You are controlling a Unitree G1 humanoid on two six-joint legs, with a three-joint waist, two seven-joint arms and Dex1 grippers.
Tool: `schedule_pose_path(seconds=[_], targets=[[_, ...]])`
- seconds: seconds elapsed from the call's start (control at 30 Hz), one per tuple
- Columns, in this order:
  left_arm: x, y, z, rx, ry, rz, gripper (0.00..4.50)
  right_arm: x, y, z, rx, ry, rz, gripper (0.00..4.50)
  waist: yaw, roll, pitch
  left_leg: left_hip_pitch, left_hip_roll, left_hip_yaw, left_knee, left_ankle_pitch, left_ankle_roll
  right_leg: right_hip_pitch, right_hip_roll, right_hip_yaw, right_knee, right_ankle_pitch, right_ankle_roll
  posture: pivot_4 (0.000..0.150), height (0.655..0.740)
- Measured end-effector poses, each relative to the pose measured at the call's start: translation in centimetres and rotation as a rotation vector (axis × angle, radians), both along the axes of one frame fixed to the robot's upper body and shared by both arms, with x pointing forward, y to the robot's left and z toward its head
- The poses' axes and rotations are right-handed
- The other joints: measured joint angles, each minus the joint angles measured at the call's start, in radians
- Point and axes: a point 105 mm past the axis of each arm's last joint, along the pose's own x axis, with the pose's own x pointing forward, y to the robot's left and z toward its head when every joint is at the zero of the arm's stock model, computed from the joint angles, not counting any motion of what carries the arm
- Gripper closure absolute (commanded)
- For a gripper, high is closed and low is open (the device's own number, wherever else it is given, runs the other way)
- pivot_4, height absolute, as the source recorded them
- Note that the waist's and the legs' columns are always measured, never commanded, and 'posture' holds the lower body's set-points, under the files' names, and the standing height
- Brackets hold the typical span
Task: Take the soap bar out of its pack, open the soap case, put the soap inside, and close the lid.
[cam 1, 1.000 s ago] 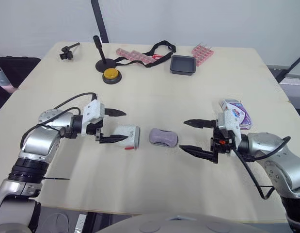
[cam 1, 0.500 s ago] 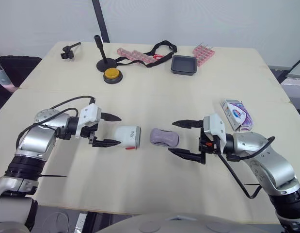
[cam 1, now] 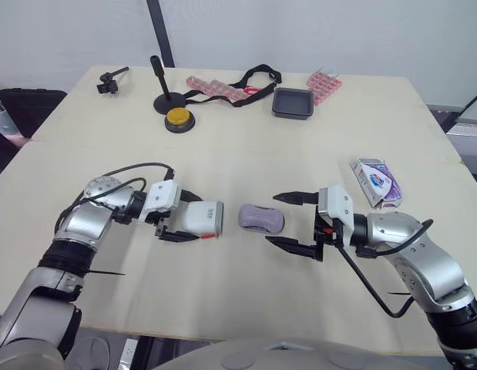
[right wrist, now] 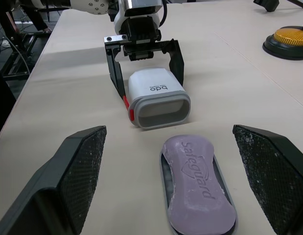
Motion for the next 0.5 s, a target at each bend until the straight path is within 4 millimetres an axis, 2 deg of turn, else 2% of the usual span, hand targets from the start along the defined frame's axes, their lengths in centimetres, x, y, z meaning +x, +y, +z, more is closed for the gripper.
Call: schedule_pose_path(seconds=[0.13, 0.27, 0.4, 0.5], targets=[[0.29, -0.3, -0.29, 0.012, -0.019, -0.018, 0.0, 0.05, -0.01, -0.04, -0.005, -0.005, -0.005, 0.04, 0.0, 0.0, 0.0, 0.0, 0.0, 0.0, 0.0, 0.0, 0.0, 0.0, 0.0, 0.0, 0.0, 0.0, 0.0, 0.15, 0.7395], [0.51, -0.32, -0.44, 0.022, -0.032, -0.031, 1.03, 0.1, -0.03, -0.02, -0.006, -0.011, -0.01, 0.0, 0.0, 0.0, 0.0, 0.0, 0.0, 0.0, 0.0, 0.0, 0.0, 0.0, 0.0, 0.0, 0.0, 0.0, 0.0, 0.15, 0.7395], [0.49, -0.33, -0.44, 0.022, -0.038, -0.036, 1.03, 0.16, -0.03, -0.05, -0.008, -0.014, -0.016, 0.0, 0.0, 0.0, 0.0, 0.0, 0.0, 0.0, 0.0, 0.0, 0.0, 0.0, 0.0, 0.0, 0.0, 0.0, 0.0, 0.15, 0.7395], [0.47, -0.31, -0.44, 0.021, -0.036, -0.036, 1.03, 0.45, -0.18, -0.83, -0.079, -0.009, -0.033, 0.0, 0.0, 0.0, 0.0, 0.0, 0.0, 0.0, 0.0, 0.0, 0.0, 0.0, 0.0, 0.0, 0.0, 0.0, 0.0, 0.15, 0.7395]])
